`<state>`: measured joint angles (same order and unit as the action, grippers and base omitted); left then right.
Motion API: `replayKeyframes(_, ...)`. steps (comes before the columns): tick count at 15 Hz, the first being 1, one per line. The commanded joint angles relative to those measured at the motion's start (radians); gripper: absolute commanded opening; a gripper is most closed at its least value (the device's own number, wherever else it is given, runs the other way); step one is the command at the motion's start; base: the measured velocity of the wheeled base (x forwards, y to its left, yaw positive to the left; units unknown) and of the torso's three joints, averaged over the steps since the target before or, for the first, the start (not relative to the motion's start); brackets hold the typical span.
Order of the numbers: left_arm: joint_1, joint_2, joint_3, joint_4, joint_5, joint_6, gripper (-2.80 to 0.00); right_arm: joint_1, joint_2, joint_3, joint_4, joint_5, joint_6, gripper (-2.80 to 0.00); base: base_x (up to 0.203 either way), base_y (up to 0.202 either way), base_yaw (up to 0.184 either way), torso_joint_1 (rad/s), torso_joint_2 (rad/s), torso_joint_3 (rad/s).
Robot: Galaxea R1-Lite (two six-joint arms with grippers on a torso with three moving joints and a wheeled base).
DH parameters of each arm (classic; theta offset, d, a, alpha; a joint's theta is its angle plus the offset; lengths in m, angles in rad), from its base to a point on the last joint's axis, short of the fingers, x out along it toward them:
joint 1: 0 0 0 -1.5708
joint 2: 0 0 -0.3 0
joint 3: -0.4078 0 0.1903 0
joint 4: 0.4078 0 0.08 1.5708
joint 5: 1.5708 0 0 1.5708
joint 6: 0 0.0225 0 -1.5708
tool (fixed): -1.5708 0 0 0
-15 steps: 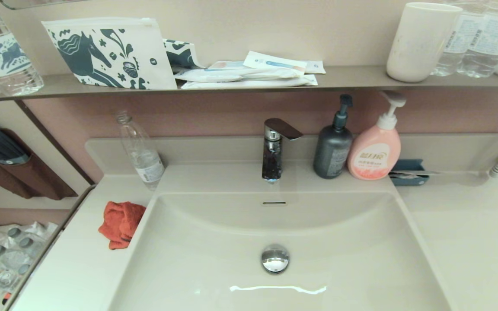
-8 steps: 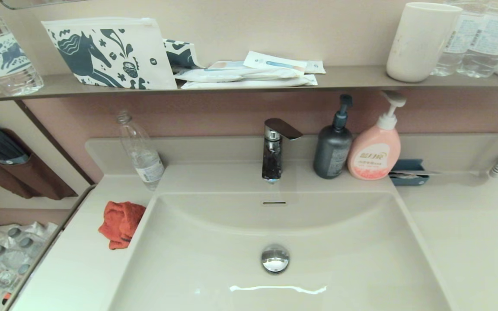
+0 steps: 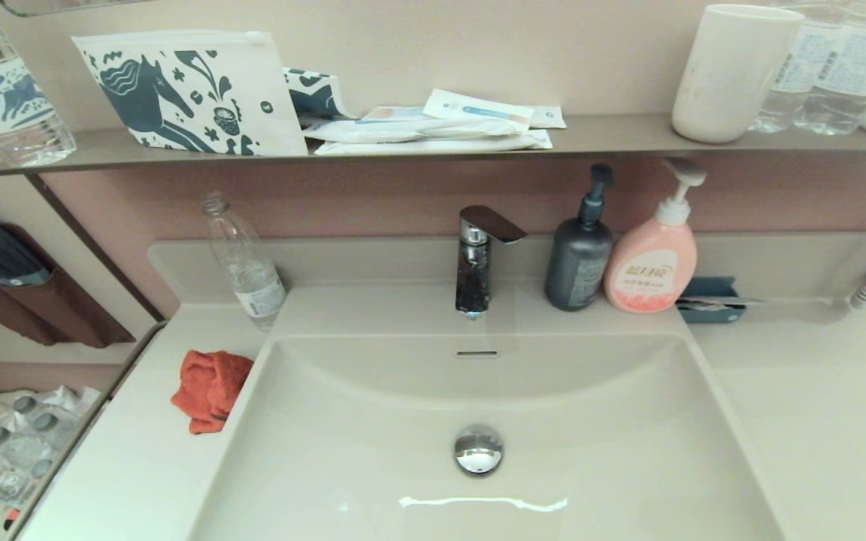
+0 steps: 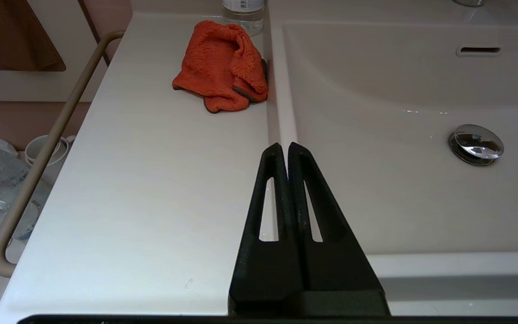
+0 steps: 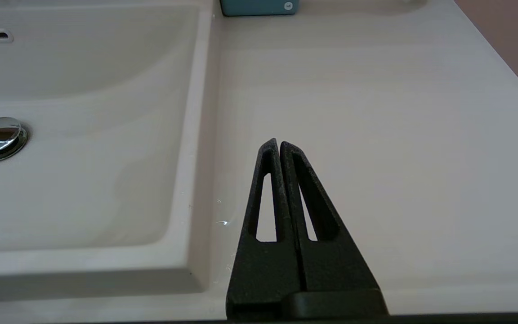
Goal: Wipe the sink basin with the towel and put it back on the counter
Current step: Pick up the cloth
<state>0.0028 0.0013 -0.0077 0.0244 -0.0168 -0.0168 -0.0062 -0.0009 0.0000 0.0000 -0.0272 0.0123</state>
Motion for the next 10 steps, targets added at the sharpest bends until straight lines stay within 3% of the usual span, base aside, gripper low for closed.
replayKeyframes(1,0.0,0.0,0.0,0.0,0.0,0.0,-2.8,0.0,0.001,0.0,0.0,0.0,0.0,-2.8,0.0,0.0,0.0,0.0,0.0,0.0)
replayKeyframes(10,0.0,0.0,0.0,0.0,0.008,-0.01,-2.8,0.0,0.001,0.0,0.0,0.0,0.0,-2.8,0.0,0.0,0.0,0.0,0.0,0.0)
